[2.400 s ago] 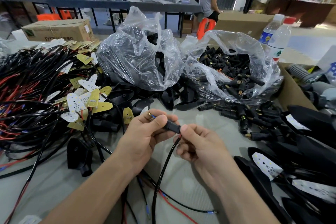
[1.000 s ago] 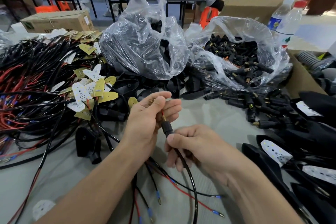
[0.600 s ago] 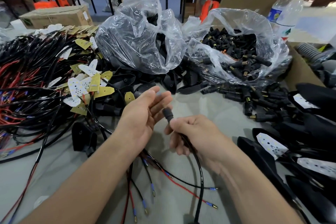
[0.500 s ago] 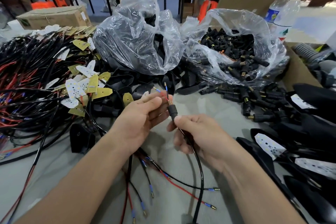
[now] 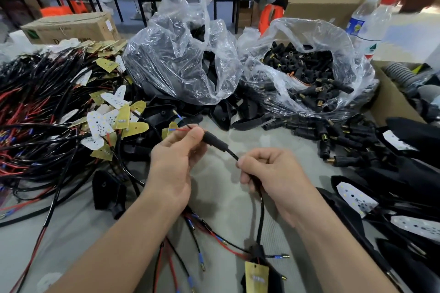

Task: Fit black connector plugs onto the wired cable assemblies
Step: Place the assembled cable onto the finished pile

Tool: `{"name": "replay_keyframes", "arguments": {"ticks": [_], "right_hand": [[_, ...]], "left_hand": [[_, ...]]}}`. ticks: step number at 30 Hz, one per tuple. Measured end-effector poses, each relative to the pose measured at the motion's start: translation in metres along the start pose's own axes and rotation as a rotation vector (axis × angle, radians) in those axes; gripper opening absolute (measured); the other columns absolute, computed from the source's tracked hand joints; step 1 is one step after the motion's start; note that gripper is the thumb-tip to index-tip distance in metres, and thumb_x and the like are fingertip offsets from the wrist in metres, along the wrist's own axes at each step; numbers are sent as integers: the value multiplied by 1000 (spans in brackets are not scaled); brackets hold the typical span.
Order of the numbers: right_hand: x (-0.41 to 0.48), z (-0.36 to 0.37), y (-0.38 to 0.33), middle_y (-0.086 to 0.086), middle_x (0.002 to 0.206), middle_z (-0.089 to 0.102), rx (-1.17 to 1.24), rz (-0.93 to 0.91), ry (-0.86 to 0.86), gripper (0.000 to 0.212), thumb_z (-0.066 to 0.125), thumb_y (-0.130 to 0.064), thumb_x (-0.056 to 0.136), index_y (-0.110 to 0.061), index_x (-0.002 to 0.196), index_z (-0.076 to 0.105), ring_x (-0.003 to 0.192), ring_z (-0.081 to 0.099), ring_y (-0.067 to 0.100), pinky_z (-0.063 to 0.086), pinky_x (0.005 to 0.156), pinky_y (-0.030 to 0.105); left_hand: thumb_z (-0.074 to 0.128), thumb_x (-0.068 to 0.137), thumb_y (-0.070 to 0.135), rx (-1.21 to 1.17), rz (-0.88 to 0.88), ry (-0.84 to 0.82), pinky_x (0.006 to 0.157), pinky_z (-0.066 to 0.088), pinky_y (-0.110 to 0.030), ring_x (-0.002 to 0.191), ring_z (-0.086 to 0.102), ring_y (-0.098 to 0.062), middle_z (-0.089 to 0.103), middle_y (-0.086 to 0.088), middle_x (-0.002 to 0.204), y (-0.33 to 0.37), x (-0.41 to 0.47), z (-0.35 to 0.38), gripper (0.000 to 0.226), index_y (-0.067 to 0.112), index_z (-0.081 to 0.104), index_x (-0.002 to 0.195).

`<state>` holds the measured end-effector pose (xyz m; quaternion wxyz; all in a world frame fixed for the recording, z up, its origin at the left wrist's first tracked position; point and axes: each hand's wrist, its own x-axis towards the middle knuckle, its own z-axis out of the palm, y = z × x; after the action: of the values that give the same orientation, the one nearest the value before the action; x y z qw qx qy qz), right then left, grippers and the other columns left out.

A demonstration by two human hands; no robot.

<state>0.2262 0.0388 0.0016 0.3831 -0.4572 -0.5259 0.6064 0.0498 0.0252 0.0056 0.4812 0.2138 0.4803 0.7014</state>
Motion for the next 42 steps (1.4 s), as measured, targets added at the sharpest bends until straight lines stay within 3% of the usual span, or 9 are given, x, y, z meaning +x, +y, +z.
{"name": "replay_keyframes", "arguments": {"ticks": [4, 8, 14, 20, 25, 30, 35, 39, 42], "right_hand": [[0, 8, 3, 7, 55, 64, -53, -69, 72, 23, 72, -5, 90, -13, 69, 75, 46, 42, 14, 32, 45, 23], [-1, 12, 1, 6, 57, 64, 65, -35, 93, 5, 71, -13, 93, -11, 94, 75, 44, 44, 12, 35, 42, 18], [-4, 27, 2, 6, 47, 55, -24, 25, 105, 62, 47, -55, 101, -8, 66, 66, 40, 43, 13, 32, 40, 18], [-7, 26, 4, 2, 53, 61, -255, -39, 60, 51, 54, -62, 90, -16, 74, 69, 47, 51, 5, 37, 47, 17], [-6, 21, 0, -12, 47, 55, -240, -48, 72, 32, 69, -36, 90, -13, 68, 67, 41, 43, -2, 31, 42, 14], [-7, 19, -2, 6, 69, 72, -260, -40, -19, 34, 68, -41, 89, -11, 74, 69, 53, 50, 12, 40, 56, 30], [-9, 9, -6, 6, 62, 68, -243, 10, -201, 33, 67, -40, 89, -14, 68, 69, 47, 47, 12, 38, 48, 20], [-11, 4, -9, 9, 59, 62, -136, 40, -250, 29, 66, -28, 95, -13, 71, 68, 41, 38, 13, 30, 42, 18], [-7, 10, -7, 8, 58, 57, 98, 29, -62, 25, 63, -20, 98, -13, 74, 69, 41, 34, 13, 23, 39, 20]], "left_hand": [[71, 90, 8, 141, 30, -90, 62, 55, -17, 66, 66, -3, 71, 6, 74, -5, -8, 6, 22, 22, 79, 75], [71, 90, 10, 145, 13, -115, 63, 56, -17, 64, 65, -2, 73, 6, 73, 0, -3, 2, 26, 25, 82, 71], [75, 78, 19, 250, 0, -325, 65, 56, -21, 69, 68, -15, 75, -6, 81, -8, -11, 5, 11, 21, 82, 87], [78, 66, 40, 269, -51, -371, 70, 54, -30, 71, 63, -23, 73, -12, 82, -9, -8, 4, 33, 17, 81, 90], [72, 81, 22, 262, -14, -196, 72, 59, -28, 76, 73, -19, 78, -10, 84, -13, -8, 6, 12, 17, 83, 83], [63, 98, 14, 212, 74, -28, 60, 55, -17, 64, 68, -8, 76, -3, 78, -6, -3, 3, 23, 14, 78, 81], [65, 98, 15, 115, 100, 50, 55, 54, -17, 62, 67, -9, 76, -4, 79, -4, 1, -2, 26, 19, 81, 78], [59, 100, 22, 55, 32, -44, 61, 58, -21, 73, 74, -16, 78, -9, 89, -5, 0, 1, 20, 16, 78, 99], [59, 88, 39, 152, -73, -297, 74, 61, -26, 97, 76, -22, 78, -13, 109, -12, -7, 3, 45, 14, 65, 126]]}}
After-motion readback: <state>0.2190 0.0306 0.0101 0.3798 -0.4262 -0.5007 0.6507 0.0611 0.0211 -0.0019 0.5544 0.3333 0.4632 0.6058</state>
